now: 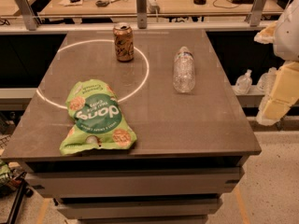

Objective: Place water bottle upright

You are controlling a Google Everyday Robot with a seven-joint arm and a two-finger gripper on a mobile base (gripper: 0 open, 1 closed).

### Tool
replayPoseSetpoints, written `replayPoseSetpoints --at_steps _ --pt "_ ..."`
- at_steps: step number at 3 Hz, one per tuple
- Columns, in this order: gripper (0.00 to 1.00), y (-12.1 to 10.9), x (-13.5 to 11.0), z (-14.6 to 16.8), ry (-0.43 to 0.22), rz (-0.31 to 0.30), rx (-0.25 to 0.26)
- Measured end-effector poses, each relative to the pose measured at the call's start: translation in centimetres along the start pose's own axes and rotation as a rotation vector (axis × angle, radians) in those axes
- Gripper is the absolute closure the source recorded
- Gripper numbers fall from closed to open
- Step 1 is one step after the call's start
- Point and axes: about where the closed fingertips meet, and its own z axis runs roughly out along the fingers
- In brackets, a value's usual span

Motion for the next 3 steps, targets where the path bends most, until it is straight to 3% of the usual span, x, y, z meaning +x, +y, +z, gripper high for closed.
replayPoseSetpoints --at_steps 1,2,3 --pt "0.00 0.0 0.0 0.0 0.000 0.000 0.000" --pt "0.00 -0.9 -0.5 -0.3 -0.026 0.058 -0.015" --pt "0.00 -3.2 -1.5 -0.4 -0.062 0.160 -0.048"
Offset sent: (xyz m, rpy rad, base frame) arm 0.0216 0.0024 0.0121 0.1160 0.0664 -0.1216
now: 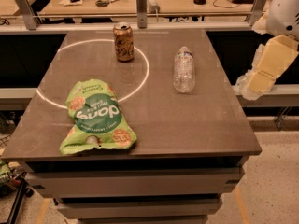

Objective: Place water bottle upright

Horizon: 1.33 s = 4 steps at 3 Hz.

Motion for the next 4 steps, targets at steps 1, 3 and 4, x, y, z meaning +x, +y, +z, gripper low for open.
replayPoseSetpoints --at_steps 1,3,4 --pt "0.00 -2.2 -1.5 -0.5 -0.064 0.149 -0.009" --pt "0.00 -5.7 -3.6 0.9 -0.160 0.516 -0.066" --pt "0.00 -5.9 -3.8 1.0 -0.164 0.569 -0.066"
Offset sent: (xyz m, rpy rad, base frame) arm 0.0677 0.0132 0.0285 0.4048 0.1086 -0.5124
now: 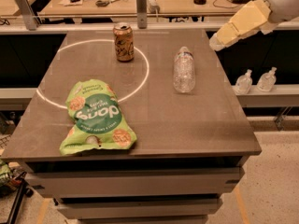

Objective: Place water bottle upright

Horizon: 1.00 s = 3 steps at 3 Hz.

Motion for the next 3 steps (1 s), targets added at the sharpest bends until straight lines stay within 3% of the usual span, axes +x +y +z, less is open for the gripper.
replayPoseSetpoints --at_steps 1,2,3 --pt "0.00 0.0 0.0 0.0 0.000 0.000 0.000" --pt "0.00 -1.3 -0.4 1.4 0.012 0.062 0.025" --pt "0.00 -3.3 -0.8 4.7 0.068 0.159 0.079"
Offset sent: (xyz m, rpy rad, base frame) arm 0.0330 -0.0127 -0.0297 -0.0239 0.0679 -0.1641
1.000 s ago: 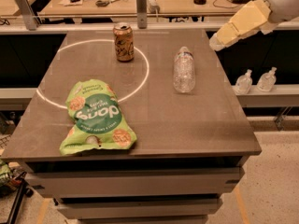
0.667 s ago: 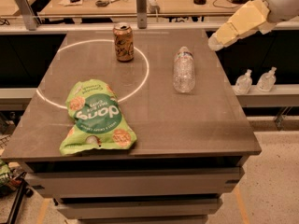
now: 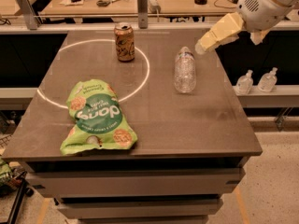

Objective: Place water bottle upright

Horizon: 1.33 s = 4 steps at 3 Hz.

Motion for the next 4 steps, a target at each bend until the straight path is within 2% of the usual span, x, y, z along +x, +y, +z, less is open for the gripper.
replayPoseSetpoints --at_steps 1,2,3,4 --pt "0.00 -1.6 -1.3 3.1 0.059 0.132 0.091" --pt "0.00 -2.4 -2.8 5.1 0.095 0.216 0.139" --pt "0.00 -3.3 -3.8 7.5 0.132 0.289 0.171" --pt "0.00 -3.3 -4.6 9.5 0.158 0.316 0.173"
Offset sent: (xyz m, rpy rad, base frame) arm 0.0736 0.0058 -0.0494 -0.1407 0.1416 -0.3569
